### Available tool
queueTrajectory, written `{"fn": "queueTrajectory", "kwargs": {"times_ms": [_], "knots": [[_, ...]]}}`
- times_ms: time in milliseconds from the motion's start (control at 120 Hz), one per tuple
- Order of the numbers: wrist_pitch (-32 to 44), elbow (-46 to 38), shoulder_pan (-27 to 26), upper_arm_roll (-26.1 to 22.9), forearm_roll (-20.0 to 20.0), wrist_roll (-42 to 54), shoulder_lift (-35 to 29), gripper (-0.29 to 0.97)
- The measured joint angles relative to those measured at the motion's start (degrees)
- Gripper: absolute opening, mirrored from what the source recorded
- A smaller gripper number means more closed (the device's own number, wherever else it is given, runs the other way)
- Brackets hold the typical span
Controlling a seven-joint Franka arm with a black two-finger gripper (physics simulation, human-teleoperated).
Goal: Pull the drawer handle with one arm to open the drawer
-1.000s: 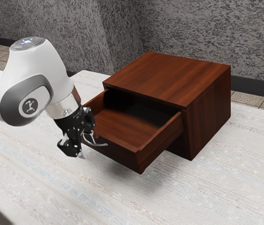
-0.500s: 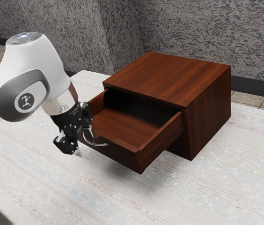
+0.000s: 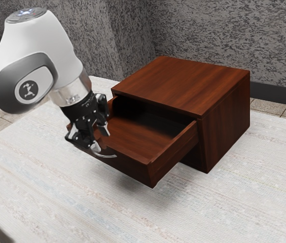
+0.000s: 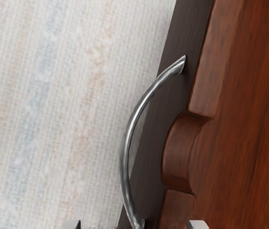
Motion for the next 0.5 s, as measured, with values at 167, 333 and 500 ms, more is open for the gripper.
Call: {"fn": "queueTrajectory", "kwargs": {"times_ms": [167,333,500], "knots": [[-9.9,16.8,-1.2,-5.0,-0.3,-0.4,2.7,0.43],[-27.5,32.4,-1.9,-0.9,-0.3,11.7,6.2,0.55],[-24.5,21.5,-1.1,7.9,-2.2,36.2,8.2,0.61]]}}
